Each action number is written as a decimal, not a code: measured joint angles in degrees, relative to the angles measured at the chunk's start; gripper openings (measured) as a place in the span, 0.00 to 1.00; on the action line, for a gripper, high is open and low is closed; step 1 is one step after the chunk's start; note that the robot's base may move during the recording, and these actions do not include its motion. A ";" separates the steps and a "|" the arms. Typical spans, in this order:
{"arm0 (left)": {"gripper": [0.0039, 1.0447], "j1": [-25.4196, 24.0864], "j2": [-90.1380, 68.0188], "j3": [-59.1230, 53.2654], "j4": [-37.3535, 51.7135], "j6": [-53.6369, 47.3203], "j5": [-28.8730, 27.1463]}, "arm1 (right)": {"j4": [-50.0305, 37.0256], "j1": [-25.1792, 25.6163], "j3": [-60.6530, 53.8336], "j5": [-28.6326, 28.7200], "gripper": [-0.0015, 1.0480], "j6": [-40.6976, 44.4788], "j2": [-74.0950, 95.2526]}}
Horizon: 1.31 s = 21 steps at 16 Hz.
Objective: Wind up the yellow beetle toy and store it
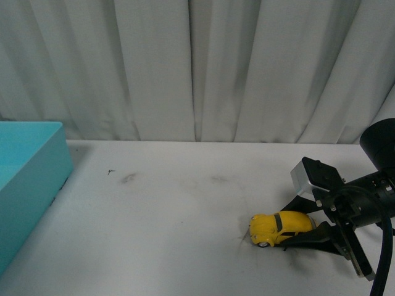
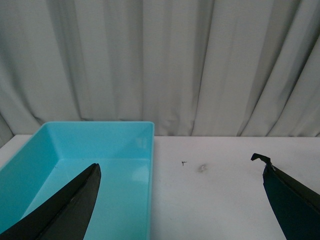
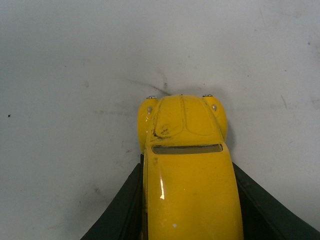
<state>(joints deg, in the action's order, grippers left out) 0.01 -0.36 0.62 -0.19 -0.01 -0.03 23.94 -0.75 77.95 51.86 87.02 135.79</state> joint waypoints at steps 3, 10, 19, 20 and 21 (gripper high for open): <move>0.94 0.00 0.00 0.00 -0.02 0.00 0.02 | -0.24 0.44 -1.33 0.63 0.41 -0.04 -0.35; 0.94 0.00 0.00 0.00 0.00 0.00 0.00 | 1.60 4.63 -4.39 1.51 0.41 2.99 -1.29; 0.94 0.00 0.00 0.00 0.00 0.00 0.00 | 5.01 11.96 -8.37 1.29 0.41 10.86 -2.91; 0.94 0.00 0.00 0.00 0.00 0.00 0.00 | 5.84 14.80 -10.25 0.87 0.41 11.93 -3.65; 0.94 0.00 0.00 0.00 -0.02 -0.02 0.00 | 6.23 17.09 -11.87 0.63 0.41 12.28 -4.37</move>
<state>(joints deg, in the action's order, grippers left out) 0.01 -0.36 0.62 -0.21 -0.03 -0.03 30.17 16.34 66.08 52.49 99.31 131.41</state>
